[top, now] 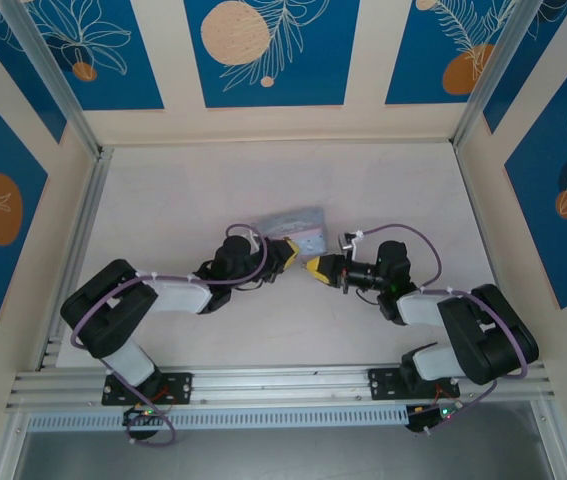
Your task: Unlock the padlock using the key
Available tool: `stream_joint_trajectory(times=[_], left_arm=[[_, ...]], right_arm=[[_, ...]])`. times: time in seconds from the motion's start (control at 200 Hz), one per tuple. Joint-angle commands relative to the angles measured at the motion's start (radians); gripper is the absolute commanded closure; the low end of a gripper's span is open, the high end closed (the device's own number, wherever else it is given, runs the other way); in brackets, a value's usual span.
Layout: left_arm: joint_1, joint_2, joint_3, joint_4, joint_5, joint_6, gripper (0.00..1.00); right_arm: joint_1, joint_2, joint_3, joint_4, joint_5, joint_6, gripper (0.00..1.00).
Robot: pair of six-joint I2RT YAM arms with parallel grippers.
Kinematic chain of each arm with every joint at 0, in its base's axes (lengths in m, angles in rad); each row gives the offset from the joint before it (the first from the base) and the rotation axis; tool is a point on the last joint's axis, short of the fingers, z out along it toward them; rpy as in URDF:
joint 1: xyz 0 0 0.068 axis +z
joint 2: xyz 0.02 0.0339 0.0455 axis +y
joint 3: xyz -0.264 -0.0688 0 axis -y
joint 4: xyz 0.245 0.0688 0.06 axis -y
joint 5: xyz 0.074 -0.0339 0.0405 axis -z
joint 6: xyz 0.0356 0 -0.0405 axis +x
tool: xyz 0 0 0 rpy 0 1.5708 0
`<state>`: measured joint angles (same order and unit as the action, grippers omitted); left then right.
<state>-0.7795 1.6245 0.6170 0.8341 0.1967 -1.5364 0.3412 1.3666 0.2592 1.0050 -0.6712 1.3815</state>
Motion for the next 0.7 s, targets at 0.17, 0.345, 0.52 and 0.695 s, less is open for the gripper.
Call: stream_joint_trajectory(times=[0.17,0.345,0.52,0.695], left_arm=[[0.016,-0.022,-0.006,0.116,0.068,0.041,1.00],[0.022,-0.013,-0.003,0.140,0.097,0.052,1.00],[0.030,0.004,0.002,0.171,0.123,0.051,1.00],[0.032,0.013,0.011,0.172,0.136,0.051,1.00]], right_arm=[[-0.055,0.010,0.001,-0.006,-0.076,-0.047,1.00],[-0.059,0.026,0.012,-0.006,-0.110,-0.055,1.00],[-0.059,0.035,0.014,-0.005,-0.128,-0.059,1.00],[-0.059,0.045,0.020,-0.006,-0.126,-0.058,1.00]])
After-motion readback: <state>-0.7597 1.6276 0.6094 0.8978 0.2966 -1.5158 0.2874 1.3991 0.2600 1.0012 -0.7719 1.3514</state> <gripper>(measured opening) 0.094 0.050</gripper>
